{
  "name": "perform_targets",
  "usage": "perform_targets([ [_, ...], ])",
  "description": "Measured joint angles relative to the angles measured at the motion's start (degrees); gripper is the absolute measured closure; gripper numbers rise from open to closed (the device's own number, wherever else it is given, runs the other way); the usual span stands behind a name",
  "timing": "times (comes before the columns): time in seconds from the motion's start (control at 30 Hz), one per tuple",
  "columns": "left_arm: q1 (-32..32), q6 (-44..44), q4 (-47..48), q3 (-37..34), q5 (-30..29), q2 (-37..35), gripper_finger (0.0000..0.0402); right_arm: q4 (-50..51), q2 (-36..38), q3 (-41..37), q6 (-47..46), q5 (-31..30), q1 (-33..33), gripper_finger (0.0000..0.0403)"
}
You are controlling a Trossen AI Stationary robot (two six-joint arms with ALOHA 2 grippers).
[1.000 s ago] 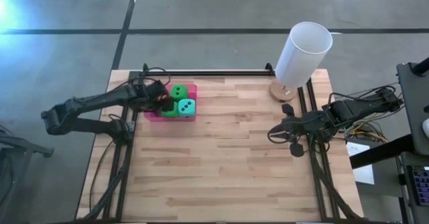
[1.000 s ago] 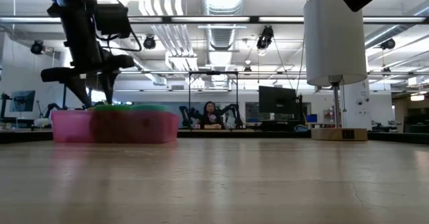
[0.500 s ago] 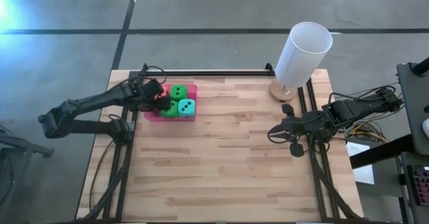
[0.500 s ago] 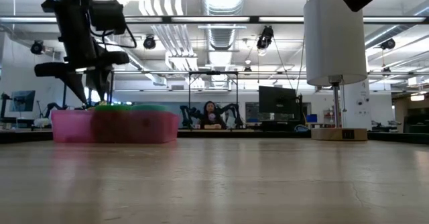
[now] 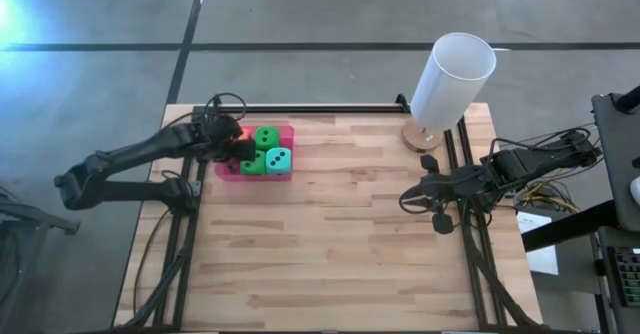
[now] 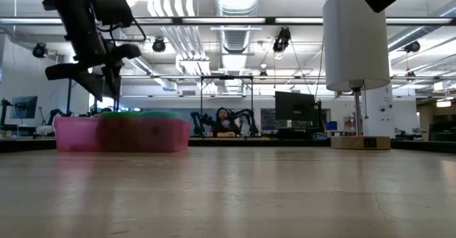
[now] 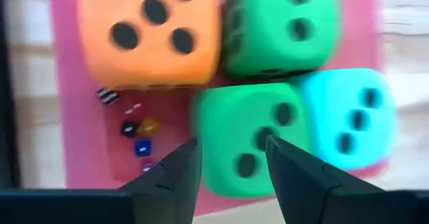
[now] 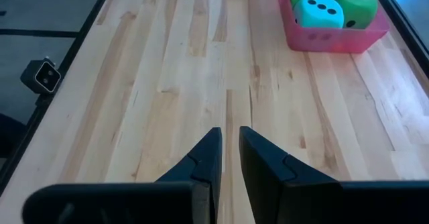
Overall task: Pick & Place Dice
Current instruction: Return to Home Position
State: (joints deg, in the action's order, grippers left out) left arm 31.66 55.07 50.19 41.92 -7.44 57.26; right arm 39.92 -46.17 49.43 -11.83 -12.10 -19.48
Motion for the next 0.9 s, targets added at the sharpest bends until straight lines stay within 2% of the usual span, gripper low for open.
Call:
perform_targets([
  [0.13, 0.0, -4.6, -0.2, 3.2, 1.9, -1.5, 0.0256, 0.2, 0.5, 0.6, 0.2, 0.0, 0.0, 0.0351],
  [0.3, -0.2, -10.5, -0.4, 7.5, 2.3, -4.4, 0.0317, -0.2, 2.8, 3.1, 0.0, 0.0, 0.0, 0.0352],
  [0.5, -0.9, -18.5, -1.3, 8.0, 2.3, -9.1, 0.0389, -1.1, 7.1, 3.5, -0.2, 0.0, 0.0, 0.0378],
  [0.6, -0.9, -22.3, -1.4, 7.9, 2.3, -11.8, 0.0397, -1.8, 9.7, 3.5, -0.2, 0.0, 0.0, 0.0392],
  [0.9, -0.9, -30.8, -4.1, 5.6, 2.6, -22.2, 0.0398, -4.2, 16.6, 2.6, 0.2, -2.9, 0.0, 0.0394],
])
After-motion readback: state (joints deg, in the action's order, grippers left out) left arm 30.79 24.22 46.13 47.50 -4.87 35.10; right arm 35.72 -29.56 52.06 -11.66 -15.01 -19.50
